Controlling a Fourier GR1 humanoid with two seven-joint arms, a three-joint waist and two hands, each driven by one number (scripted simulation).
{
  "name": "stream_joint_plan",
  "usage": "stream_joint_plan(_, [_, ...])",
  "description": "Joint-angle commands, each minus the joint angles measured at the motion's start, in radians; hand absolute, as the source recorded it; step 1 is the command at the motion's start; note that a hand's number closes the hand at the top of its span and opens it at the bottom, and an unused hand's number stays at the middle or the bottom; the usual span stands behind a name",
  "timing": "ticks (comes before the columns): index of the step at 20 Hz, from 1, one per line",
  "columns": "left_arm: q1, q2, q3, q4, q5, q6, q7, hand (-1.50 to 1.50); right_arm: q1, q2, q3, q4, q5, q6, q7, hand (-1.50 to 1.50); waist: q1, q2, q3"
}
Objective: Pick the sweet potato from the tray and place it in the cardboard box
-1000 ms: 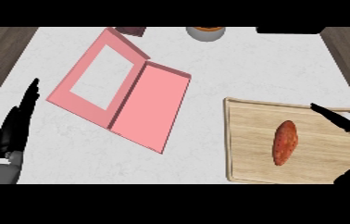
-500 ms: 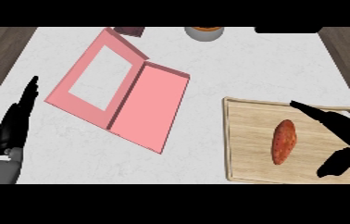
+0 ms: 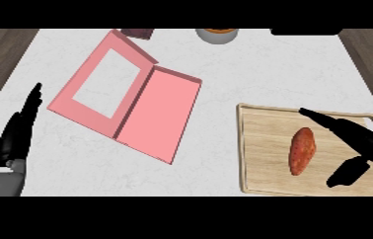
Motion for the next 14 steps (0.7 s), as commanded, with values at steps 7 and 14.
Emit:
stream_joint_plan(7, [0.039, -0.026, 0.044, -0.084, -0.057, -0.027, 0.042, 0.0, 0.064, 0.081, -0.056, -0.156, 0.026, 0.051, -0.025, -1.5, -0.001, -0.001, 0.0])
stream_joint_plan(14, [0.022, -0.015, 0.088, -0.096, -0.062, -0.079, 0.064, 0.0, 0.101, 0.096, -0.037, -0.216, 0.124, 0.107, 0.066, -1.5, 0.0, -0.001, 0.0])
